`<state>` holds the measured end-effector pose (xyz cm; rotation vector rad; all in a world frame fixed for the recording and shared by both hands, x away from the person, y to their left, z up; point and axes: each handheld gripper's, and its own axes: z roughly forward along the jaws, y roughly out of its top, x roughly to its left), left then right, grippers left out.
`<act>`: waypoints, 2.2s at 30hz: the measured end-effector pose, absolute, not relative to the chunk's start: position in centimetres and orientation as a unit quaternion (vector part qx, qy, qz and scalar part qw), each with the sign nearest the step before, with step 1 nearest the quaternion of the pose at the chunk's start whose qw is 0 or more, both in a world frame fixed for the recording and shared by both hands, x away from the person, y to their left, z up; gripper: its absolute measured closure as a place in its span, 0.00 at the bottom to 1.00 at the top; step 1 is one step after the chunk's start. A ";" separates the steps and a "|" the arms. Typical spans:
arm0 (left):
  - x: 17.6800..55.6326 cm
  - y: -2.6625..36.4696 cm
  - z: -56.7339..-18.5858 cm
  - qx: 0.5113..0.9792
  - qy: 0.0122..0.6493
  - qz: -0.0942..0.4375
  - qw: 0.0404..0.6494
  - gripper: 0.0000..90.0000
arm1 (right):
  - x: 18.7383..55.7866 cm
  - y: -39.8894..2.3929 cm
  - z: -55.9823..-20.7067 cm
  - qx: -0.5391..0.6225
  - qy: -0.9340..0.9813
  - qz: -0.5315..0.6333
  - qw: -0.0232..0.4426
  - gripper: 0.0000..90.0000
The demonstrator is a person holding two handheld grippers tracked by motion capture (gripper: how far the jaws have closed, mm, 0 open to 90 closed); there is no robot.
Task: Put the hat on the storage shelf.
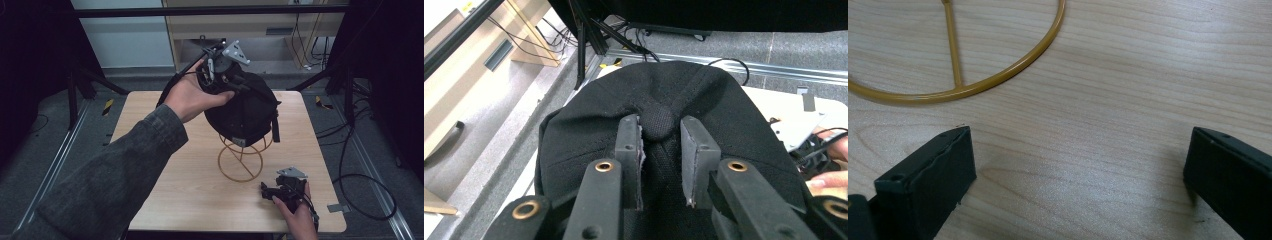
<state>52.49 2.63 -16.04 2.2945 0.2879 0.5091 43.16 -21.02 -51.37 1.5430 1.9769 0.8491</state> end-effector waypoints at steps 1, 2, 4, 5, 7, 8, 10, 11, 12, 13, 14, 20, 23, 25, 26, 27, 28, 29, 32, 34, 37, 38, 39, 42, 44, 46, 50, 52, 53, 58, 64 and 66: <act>52.6 2.6 -16.1 0.898 0.113 0.199 0.376 0.81 | 43.2 -21.0 -51.4 0.565 0.724 0.311 0.244 0.00; 52.7 2.5 -16.1 0.898 0.114 0.198 0.376 0.81 | 43.2 -21.0 -51.4 0.565 0.724 0.311 0.244 0.00; 53.0 2.4 -16.3 0.898 0.116 0.198 0.376 0.81 | 43.2 -21.0 -51.4 0.565 0.724 0.311 0.244 0.00; 53.1 2.3 -16.4 0.898 0.117 0.197 0.376 0.81 | 43.2 -21.0 -51.4 0.565 0.724 0.311 0.244 0.00; 53.3 2.2 -16.6 0.898 0.120 0.197 0.376 0.81 | 43.2 -21.0 -51.4 0.565 0.724 0.311 0.244 0.00; 53.5 2.1 -16.7 0.897 0.123 0.195 0.377 0.81 | 43.2 -21.0 -51.4 0.565 0.724 0.311 0.244 0.00; 53.7 1.8 -16.8 0.896 0.127 0.194 0.378 0.81 | 43.2 -21.0 -51.4 0.565 0.724 0.311 0.245 0.00; 53.7 1.6 -16.9 0.897 0.125 0.194 0.378 0.81 | 43.2 -21.0 -51.4 0.565 0.724 0.311 0.244 0.00; 53.7 1.5 -17.0 0.897 0.124 0.193 0.377 0.81 | 43.2 -21.0 -51.4 0.565 0.724 0.311 0.244 0.00; 53.7 1.3 -17.1 0.898 0.123 0.193 0.375 0.81 | 43.2 -21.0 -51.4 0.565 0.724 0.311 0.245 0.00; 53.8 1.1 -17.3 0.899 0.122 0.193 0.373 0.81 | 43.2 -21.0 -51.4 0.565 0.724 0.311 0.244 0.00; 54.0 0.5 -18.1 0.903 0.121 0.188 0.366 0.81 | 43.2 -21.0 -51.4 0.565 0.724 0.310 0.244 0.00; 54.1 0.2 -18.7 0.905 0.121 0.185 0.363 0.81 | 43.2 -21.0 -51.4 0.565 0.724 0.310 0.244 0.00; 54.2 0.1 -19.2 0.907 0.121 0.181 0.360 0.81 | 43.1 -21.0 -51.4 0.565 0.724 0.310 0.244 0.00; 54.3 0.0 -19.4 0.908 0.121 0.180 0.359 0.81 | 43.2 -21.0 -51.4 0.565 0.724 0.310 0.244 0.00; 54.3 0.0 -19.7 0.909 0.122 0.178 0.358 0.81 | 43.2 -21.0 -51.4 0.565 0.724 0.310 0.244 0.00; 54.4 0.0 -19.9 0.910 0.121 0.176 0.354 0.81 | 43.2 -21.0 -51.4 0.565 0.724 0.310 0.244 0.00; 54.5 0.0 -20.2 0.910 0.123 0.173 0.356 0.81 | 43.2 -21.0 -51.4 0.565 0.724 0.310 0.244 0.00; 54.5 0.0 -20.8 0.911 0.124 0.170 0.355 0.81 | 43.1 -21.0 -51.3 0.565 0.725 0.310 0.244 0.00; 54.5 0.0 -21.1 0.912 0.125 0.167 0.354 0.80 | 43.1 -21.0 -51.3 0.565 0.725 0.310 0.244 0.00; 54.5 0.1 -21.4 0.913 0.124 0.165 0.352 0.80 | 43.1 -21.0 -51.3 0.565 0.725 0.311 0.243 0.00; 54.6 0.0 -21.5 0.913 0.125 0.164 0.352 0.80 | 43.1 -21.0 -51.3 0.565 0.725 0.310 0.244 0.00; 54.6 0.0 -21.6 0.913 0.126 0.164 0.352 0.80 | 43.1 -21.0 -51.3 0.565 0.725 0.310 0.244 0.00; 54.6 -0.2 -21.9 0.914 0.126 0.161 0.351 0.80 | 43.1 -21.0 -51.3 0.565 0.725 0.311 0.244 0.00; 54.6 -0.2 -22.1 0.915 0.125 0.161 0.347 0.80 | 43.1 -21.0 -51.3 0.565 0.725 0.310 0.243 0.00; 54.7 -0.3 -22.3 0.916 0.127 0.158 0.346 0.80 | 43.1 -21.0 -51.3 0.565 0.725 0.310 0.244 0.00; 54.7 -0.3 -22.7 0.918 0.126 0.156 0.343 0.80 | 43.2 -21.1 -51.3 0.562 0.726 0.310 0.245 0.00; 54.6 -0.4 -22.9 0.918 0.125 0.155 0.342 0.80 | 43.2 -21.1 -51.3 0.562 0.726 0.310 0.245 0.00; 54.6 -0.4 -22.9 0.919 0.125 0.155 0.341 0.80 | 43.2 -21.1 -51.3 0.562 0.726 0.310 0.245 0.00; 54.6 -0.4 -23.1 0.920 0.124 0.152 0.339 0.79 | 43.2 -21.1 -51.3 0.563 0.726 0.310 0.245 0.00; 54.5 -0.4 -23.5 0.921 0.125 0.151 0.336 0.79 | 43.2 -21.1 -51.3 0.564 0.725 0.310 0.245 0.00; 54.5 -0.4 -23.6 0.922 0.124 0.151 0.335 0.79 | 43.2 -21.1 -51.3 0.564 0.725 0.310 0.245 0.00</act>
